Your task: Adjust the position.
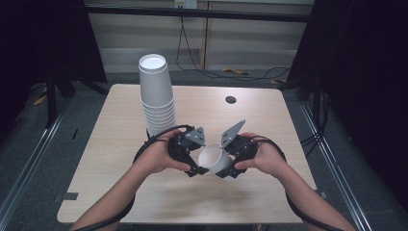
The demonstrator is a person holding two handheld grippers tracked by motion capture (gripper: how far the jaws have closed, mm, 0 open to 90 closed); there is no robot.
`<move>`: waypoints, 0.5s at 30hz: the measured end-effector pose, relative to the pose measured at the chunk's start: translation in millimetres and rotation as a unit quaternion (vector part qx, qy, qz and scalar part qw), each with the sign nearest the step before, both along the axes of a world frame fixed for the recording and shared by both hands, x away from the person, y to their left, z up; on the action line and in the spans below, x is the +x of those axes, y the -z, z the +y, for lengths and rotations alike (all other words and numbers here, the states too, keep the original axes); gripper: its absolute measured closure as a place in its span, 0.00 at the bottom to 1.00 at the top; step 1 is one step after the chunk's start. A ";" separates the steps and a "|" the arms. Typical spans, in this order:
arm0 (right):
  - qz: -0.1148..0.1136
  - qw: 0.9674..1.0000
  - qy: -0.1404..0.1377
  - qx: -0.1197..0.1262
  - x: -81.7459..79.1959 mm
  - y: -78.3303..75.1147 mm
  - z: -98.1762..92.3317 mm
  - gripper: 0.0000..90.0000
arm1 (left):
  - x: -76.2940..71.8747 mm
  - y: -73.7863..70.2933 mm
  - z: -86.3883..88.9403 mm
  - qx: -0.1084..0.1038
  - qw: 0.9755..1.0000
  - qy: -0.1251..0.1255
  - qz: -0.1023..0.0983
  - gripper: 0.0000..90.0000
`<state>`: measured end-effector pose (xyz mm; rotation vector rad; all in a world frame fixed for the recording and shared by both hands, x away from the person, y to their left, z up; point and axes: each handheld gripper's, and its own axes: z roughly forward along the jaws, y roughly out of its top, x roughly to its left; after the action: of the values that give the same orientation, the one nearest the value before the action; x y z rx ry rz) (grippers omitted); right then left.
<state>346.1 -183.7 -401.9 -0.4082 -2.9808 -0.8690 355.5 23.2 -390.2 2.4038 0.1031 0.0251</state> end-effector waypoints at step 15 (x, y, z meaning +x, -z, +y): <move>-0.010 0.997 0.073 0.029 8.8 1.1 -30.2 0.22 | -0.6 15.7 13.1 -0.003 0.999 -0.026 0.026 0.11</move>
<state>355.0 -213.9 -403.1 -0.6272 -2.9652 -0.9742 354.9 36.3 -405.9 2.3951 0.1886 -0.0141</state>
